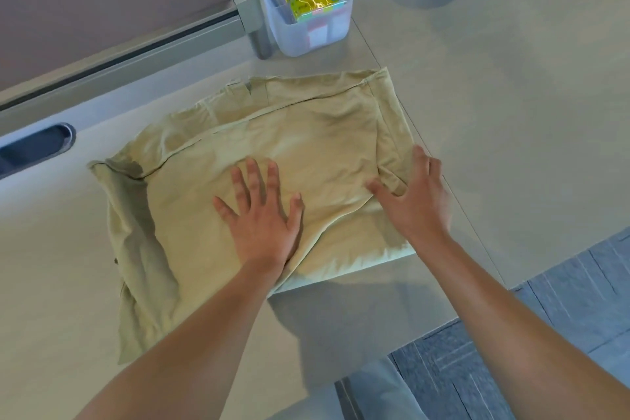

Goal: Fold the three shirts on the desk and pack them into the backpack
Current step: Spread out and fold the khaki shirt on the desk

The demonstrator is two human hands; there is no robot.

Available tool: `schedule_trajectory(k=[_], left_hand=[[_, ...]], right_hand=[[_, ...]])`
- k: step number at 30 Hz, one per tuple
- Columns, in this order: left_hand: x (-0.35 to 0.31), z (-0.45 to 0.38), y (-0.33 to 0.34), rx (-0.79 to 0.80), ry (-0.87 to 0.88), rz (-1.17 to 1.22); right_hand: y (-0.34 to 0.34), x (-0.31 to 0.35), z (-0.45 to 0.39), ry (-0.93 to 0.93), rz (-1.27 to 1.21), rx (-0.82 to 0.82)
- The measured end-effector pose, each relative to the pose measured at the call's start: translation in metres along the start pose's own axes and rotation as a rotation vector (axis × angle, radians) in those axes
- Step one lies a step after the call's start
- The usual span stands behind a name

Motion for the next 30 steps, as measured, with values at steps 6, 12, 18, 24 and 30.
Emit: schedule_trajectory(k=[6,12,18,24,30], left_hand=[[0.000,0.000,0.002,-0.001,0.002,-0.004],[0.000,-0.001,0.003,0.002,0.006,-0.018],[0.000,0.000,0.001,0.019,0.008,0.005],[-0.014,0.003,-0.016,0.125,0.085,0.040],[-0.032,0.015,-0.004,0.120,0.128,-0.026]], right_hand=[[-0.002,0.005,-0.013,0.116,-0.195,0.181],[0.000,0.006,-0.006,0.039,-0.235,0.239],[-0.007,0.014,-0.003,-0.038,-0.338,0.191],[-0.033,-0.009,-0.003,-0.026,-0.334,0.114],[-0.065,-0.040,-0.009,0.028,-0.339,0.107]])
Point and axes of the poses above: each hand's wrist, its own z-axis away from the middle knuckle, its own y-axis out of the palm, x = y × z, the point moved 5 cm from there along -z, towards the middle knuckle, and after that the axes turned 9 degrees about -x, right-handed, at the moved point
